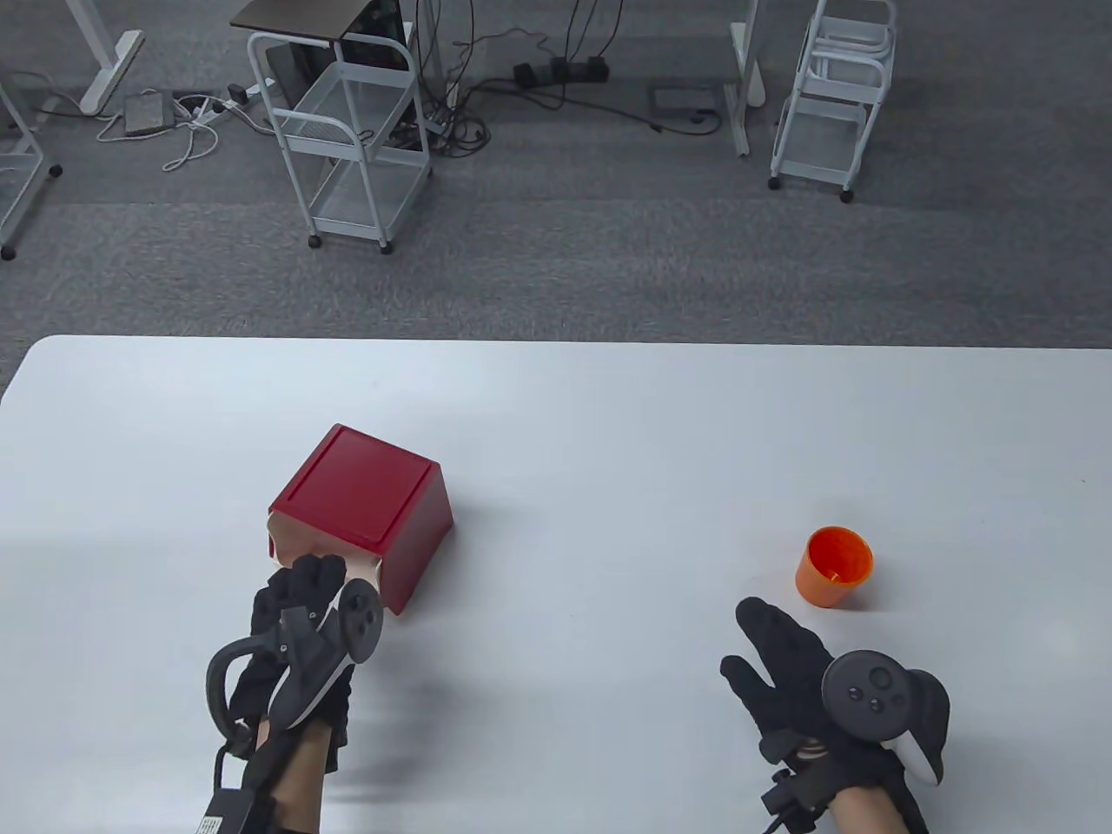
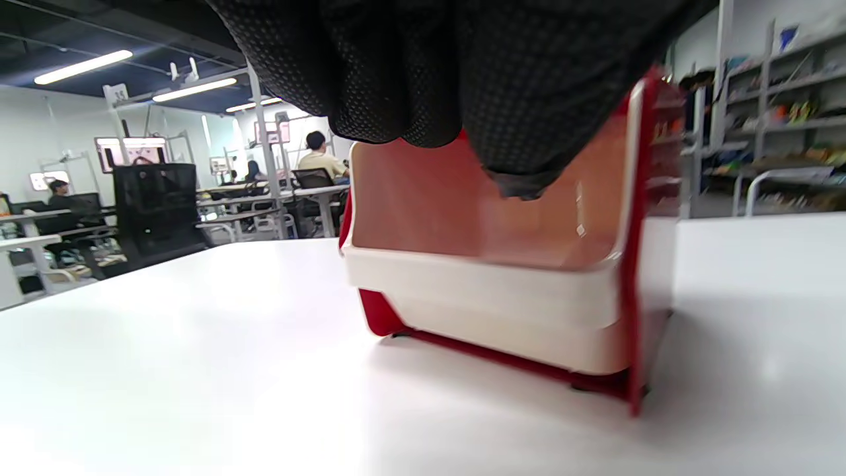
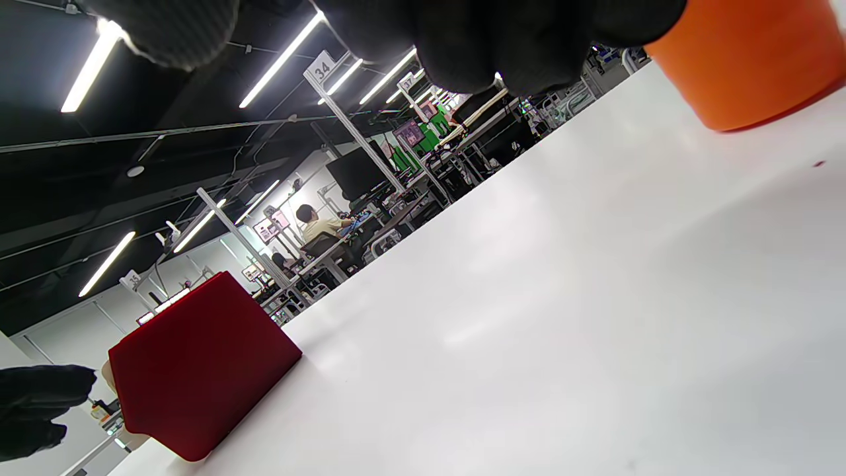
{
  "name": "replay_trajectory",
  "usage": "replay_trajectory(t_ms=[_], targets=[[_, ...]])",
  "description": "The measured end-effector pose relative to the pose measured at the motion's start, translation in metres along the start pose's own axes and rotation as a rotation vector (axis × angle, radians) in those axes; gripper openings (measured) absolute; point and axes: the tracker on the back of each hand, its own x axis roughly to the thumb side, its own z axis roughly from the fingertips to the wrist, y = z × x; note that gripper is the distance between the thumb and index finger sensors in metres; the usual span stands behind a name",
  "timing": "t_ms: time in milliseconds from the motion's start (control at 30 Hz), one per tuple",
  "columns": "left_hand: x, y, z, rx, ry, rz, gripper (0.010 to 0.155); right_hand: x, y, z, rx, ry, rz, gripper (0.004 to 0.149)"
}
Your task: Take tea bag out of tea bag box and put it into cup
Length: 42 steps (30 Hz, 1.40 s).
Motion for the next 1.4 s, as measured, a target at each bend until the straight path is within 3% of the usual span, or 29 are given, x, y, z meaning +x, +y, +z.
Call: replay_trajectory(t_ms=[367,433,733,1400], targets=[[0.024,-0.040,-0.025,-0.086,0.011,-0.113,0.057,-0.003,-0.002,-0.001,-0.002,0.020,0.003,0.070],[0.025,-0.043,-0.024,-0.052,0.022,-0.113,0.054,-0.003,-0.001,-0.001,0.000,0.020,0.004,0.070],[0.022,-0.045,-0.024,0.015,0.013,-0.116,0.049,-0.003,-0.002,-0.001,0.002,0.021,0.007,0.070],[0.006,-0.048,-0.009,0.030,-0.054,-0.126,0.048,-0.002,0.000,-0.002,0.012,0.021,0.015,0.070]])
